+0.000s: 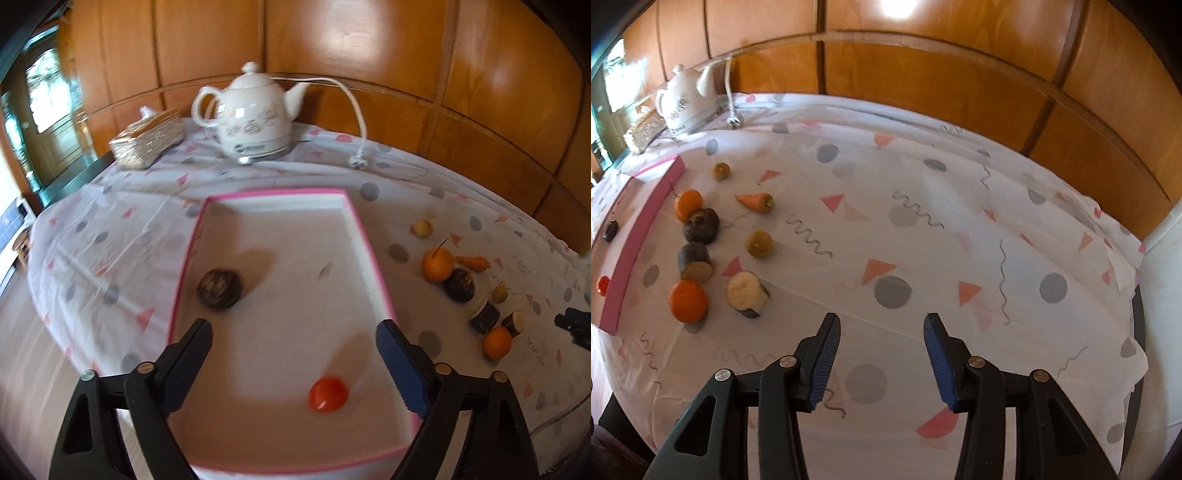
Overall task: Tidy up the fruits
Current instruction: 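Move the left gripper back toward the small yellow round fruit, then close the left gripper on the small yellow fruit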
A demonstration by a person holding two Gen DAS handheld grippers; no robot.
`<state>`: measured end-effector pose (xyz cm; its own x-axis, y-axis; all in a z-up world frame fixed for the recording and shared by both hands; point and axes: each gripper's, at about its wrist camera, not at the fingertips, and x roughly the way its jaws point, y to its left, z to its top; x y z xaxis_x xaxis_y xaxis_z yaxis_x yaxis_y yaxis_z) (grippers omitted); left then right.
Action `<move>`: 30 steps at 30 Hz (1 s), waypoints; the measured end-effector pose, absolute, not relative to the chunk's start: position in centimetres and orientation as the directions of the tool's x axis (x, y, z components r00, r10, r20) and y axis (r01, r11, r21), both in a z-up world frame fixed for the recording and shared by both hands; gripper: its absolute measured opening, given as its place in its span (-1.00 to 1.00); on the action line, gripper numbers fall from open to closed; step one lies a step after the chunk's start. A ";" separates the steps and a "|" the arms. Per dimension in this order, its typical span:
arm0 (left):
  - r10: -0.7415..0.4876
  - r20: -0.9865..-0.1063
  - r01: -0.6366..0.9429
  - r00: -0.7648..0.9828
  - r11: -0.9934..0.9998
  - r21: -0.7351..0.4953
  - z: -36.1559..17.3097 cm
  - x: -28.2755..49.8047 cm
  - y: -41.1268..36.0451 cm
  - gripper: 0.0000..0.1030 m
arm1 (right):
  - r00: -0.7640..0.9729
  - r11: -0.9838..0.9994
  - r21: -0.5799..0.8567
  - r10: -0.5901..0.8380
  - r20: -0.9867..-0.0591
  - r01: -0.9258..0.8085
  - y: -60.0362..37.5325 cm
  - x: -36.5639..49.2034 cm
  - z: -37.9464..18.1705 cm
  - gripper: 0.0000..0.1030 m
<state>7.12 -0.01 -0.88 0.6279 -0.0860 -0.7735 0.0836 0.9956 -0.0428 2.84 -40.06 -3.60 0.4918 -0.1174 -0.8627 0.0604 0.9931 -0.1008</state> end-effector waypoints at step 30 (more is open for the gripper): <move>-0.285 -0.902 0.280 0.325 0.940 -0.196 -4.5 26.2 -15.9 -0.21 | 0.460 0.930 -0.020 -0.200 -0.865 0.366 -47.1 2.7 -2.6 -0.08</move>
